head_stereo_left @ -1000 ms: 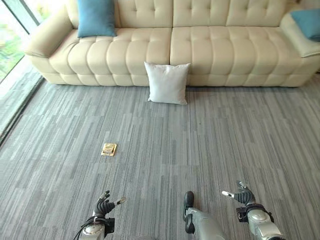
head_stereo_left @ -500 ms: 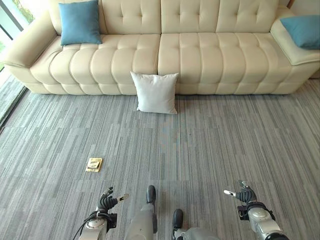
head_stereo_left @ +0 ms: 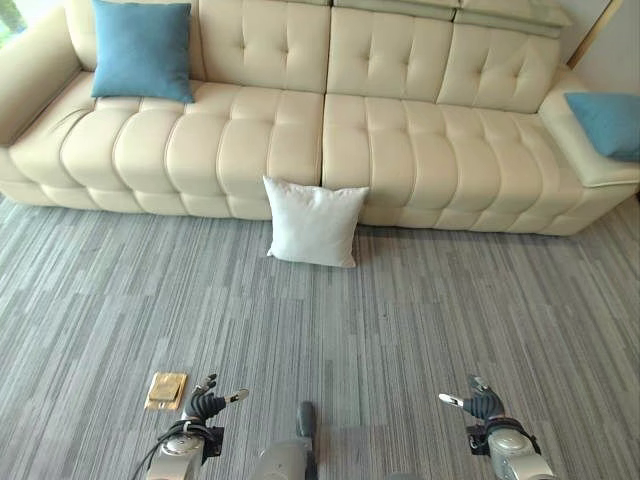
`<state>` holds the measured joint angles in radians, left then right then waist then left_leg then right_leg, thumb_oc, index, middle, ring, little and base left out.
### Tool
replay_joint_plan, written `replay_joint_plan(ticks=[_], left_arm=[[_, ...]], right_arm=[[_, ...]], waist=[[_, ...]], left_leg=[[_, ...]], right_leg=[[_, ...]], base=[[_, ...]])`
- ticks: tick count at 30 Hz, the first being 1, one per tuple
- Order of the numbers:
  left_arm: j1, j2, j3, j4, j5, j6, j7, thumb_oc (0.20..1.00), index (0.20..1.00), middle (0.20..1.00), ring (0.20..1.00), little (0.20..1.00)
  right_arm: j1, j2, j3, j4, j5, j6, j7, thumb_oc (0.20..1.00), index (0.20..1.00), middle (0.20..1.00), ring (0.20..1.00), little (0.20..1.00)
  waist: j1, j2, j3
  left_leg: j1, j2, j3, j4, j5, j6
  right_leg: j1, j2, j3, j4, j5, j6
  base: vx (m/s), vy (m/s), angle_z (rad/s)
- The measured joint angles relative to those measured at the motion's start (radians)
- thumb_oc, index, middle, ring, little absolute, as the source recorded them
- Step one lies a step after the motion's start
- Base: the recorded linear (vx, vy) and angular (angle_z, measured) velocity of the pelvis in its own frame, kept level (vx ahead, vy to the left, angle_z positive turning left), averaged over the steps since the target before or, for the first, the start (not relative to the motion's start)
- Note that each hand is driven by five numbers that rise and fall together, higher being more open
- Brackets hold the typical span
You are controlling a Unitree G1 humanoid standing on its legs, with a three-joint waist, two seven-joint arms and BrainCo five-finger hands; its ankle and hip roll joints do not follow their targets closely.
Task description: Pick up all the scattered cushions and arrange them neatly on the sofa.
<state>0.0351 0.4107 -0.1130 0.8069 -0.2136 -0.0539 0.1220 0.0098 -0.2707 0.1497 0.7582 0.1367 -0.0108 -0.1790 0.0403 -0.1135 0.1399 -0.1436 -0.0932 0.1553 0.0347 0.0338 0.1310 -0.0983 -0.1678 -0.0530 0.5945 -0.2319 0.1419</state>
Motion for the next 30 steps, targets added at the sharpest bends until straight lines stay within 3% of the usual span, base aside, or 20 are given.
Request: replay_joint_plan(ticks=[2,3,5,9,12,14,17,18,19,21,22,23,25,27,30], left_arm=[[-0.009,0.001,0.003,0.034,0.0,0.002,0.009,1.0,1.0,1.0,1.0,1.0],[-0.005,0.001,0.005,0.046,0.0,0.003,0.009,1.0,1.0,1.0,1.0,1.0],[0.002,-0.01,0.004,0.048,-0.001,0.002,0.008,1.0,1.0,1.0,1.0,1.0],[0.024,-0.017,0.008,0.074,-0.001,0.003,0.009,1.0,1.0,1.0,1.0,1.0],[0.036,-0.026,0.009,0.074,0.0,0.002,0.008,1.0,1.0,1.0,1.0,1.0],[0.025,-0.026,0.007,0.089,0.0,0.003,0.008,1.0,1.0,1.0,1.0,1.0],[-0.004,-0.033,-0.002,0.09,0.005,0.003,0.008,1.0,1.0,1.0,1.0,1.0],[-0.015,-0.054,-0.006,0.074,0.038,0.0,0.006,1.0,1.0,1.0,1.0,1.0],[-0.015,-0.068,-0.011,0.067,0.039,-0.001,0.005,1.0,1.0,1.0,1.0,1.0],[0.0,-0.078,-0.012,0.042,0.039,0.002,-0.001,1.0,1.0,1.0,1.0,1.0],[0.016,-0.08,-0.013,0.043,0.039,0.004,-0.003,1.0,1.0,1.0,1.0,1.0],[0.023,-0.078,-0.011,0.041,0.038,0.003,-0.003,1.0,1.0,1.0,1.0,1.0],[0.005,-0.076,-0.01,0.04,0.038,0.001,-0.003,1.0,1.0,1.0,1.0,1.0],[-0.007,-0.078,-0.012,0.037,0.038,0.002,-0.005,1.0,1.0,1.0,1.0,1.0],[-0.033,-0.079,-0.04,0.03,0.038,0.0,-0.006,1.0,1.0,1.0,1.0,1.0]], right_arm=[[-0.023,0.008,0.017,-0.012,0.0,-0.001,0.008,1.0,1.0,1.0,1.0,1.0],[-0.04,0.007,0.039,-0.014,0.0,-0.001,0.01,1.0,1.0,1.0,1.0,1.0],[-0.038,0.007,0.041,-0.02,0.0,0.001,0.012,1.0,1.0,1.0,1.0,1.0],[-0.026,0.005,0.069,-0.017,0.0,0.013,0.015,1.0,1.0,1.0,1.0,1.0],[-0.017,-0.005,0.068,-0.012,-0.001,0.018,0.016,1.0,1.0,1.0,1.0,1.0],[-0.022,-0.004,0.065,-0.008,-0.001,0.019,0.017,1.0,1.0,1.0,1.0,1.0],[-0.024,-0.006,0.065,0.003,-0.002,0.02,0.018,1.0,1.0,1.0,1.0,1.0],[-0.004,-0.01,0.059,0.002,-0.001,0.016,0.019,1.0,1.0,1.0,1.0,1.0],[-0.005,-0.015,0.039,0.0,-0.001,0.015,0.019,1.0,1.0,1.0,1.0,1.0],[-0.018,-0.031,0.03,-0.011,0.001,0.012,0.019,1.0,1.0,1.0,1.0,1.0],[-0.026,-0.051,0.03,-0.014,0.001,0.003,0.018,1.0,1.0,1.0,1.0,1.0],[-0.031,-0.057,0.03,-0.01,0.001,-0.002,0.017,1.0,1.0,1.0,1.0,1.0],[-0.035,-0.064,0.027,0.003,0.003,-0.002,0.013,1.0,1.0,1.0,1.0,1.0],[-0.047,-0.066,0.025,-0.002,0.003,-0.005,0.009,1.0,1.0,1.0,1.0,1.0],[-0.054,-0.071,0.026,0.004,0.003,-0.002,0.005,1.0,1.0,1.0,1.0,1.0]], waist=[[-0.005,0.011,0.01],[-0.013,0.028,0.021],[-0.027,0.029,0.028],[-0.033,0.014,0.05],[-0.044,0.018,0.061],[-0.05,0.023,0.063],[-0.066,0.034,0.067],[-0.092,0.037,0.054],[-0.092,0.048,0.053],[-0.076,0.067,0.054],[-0.076,0.079,0.052],[-0.076,0.081,0.053],[-0.079,0.075,0.056],[-0.072,0.066,0.061],[-0.08,0.054,0.074]], left_leg=[[0.036,-0.002,0.0,-0.019,-0.014,0.006],[0.051,0.002,-0.001,-0.021,-0.02,-0.009],[0.077,-0.005,0.017,-0.023,-0.015,0.0],[0.156,-0.036,0.023,-0.016,-0.095,-0.016],[0.199,-0.039,0.009,-0.011,-0.126,-0.03],[0.224,-0.039,-0.028,-0.023,-0.137,-0.032],[0.27,-0.025,-0.109,-0.025,-0.156,-0.063],[0.308,-0.016,-0.174,0.011,-0.174,-0.092],[0.29,-0.006,-0.17,0.058,-0.182,-0.104],[0.242,0.008,-0.17,0.167,-0.182,-0.114],[0.175,0.025,-0.159,0.338,-0.192,-0.132],[0.149,0.047,-0.138,0.382,-0.21,-0.155],[0.107,0.112,-0.115,0.397,-0.213,-0.163],[0.066,0.137,-0.126,0.355,-0.222,-0.178],[0.002,0.119,-0.131,0.219,-0.219,-0.182]], right_leg=[[-0.109,-0.016,-0.027,0.02,-0.027,-0.015],[-0.162,-0.015,-0.061,-0.059,-0.018,-0.023],[-0.239,-0.013,-0.094,-0.206,0.057,-0.031],[-0.296,-0.01,-0.175,-0.477,0.234,-0.016],[-0.299,0.006,-0.165,-0.494,0.286,-0.032],[-0.301,0.023,-0.163,-0.501,0.324,-0.022],[-0.261,0.063,-0.161,-0.5,0.347,-0.063],[-0.167,0.089,-0.165,-0.518,0.397,-0.159],[-0.156,0.096,-0.171,-0.516,0.392,-0.189],[-0.135,0.11,-0.169,-0.524,0.375,-0.216],[-0.094,0.123,-0.171,-0.558,0.361,-0.227],[-0.079,0.132,-0.171,-0.563,0.346,-0.243],[-0.048,0.158,-0.171,-0.584,0.33,-0.257],[-0.039,0.166,-0.165,-0.59,0.32,-0.268],[-0.005,0.16,-0.163,-0.638,0.319,-0.253]], base=[[0.29,0.069,-0.2],[0.21,0.026,-0.07],[0.23,0.009,0.26],[0.28,-0.013,0.01],[0.42,-0.083,0.11],[0.37,-0.144,0.26],[0.43,-0.269,0.81],[0.33,-0.288,1.21],[0.22,-0.209,1.03],[0.19,-0.174,0.02],[0.18,-0.115,-0.04],[0.14,-0.077,0.07],[0.1,-0.013,-0.02],[0.15,0.028,-0.19],[0.15,0.085,0.05]])
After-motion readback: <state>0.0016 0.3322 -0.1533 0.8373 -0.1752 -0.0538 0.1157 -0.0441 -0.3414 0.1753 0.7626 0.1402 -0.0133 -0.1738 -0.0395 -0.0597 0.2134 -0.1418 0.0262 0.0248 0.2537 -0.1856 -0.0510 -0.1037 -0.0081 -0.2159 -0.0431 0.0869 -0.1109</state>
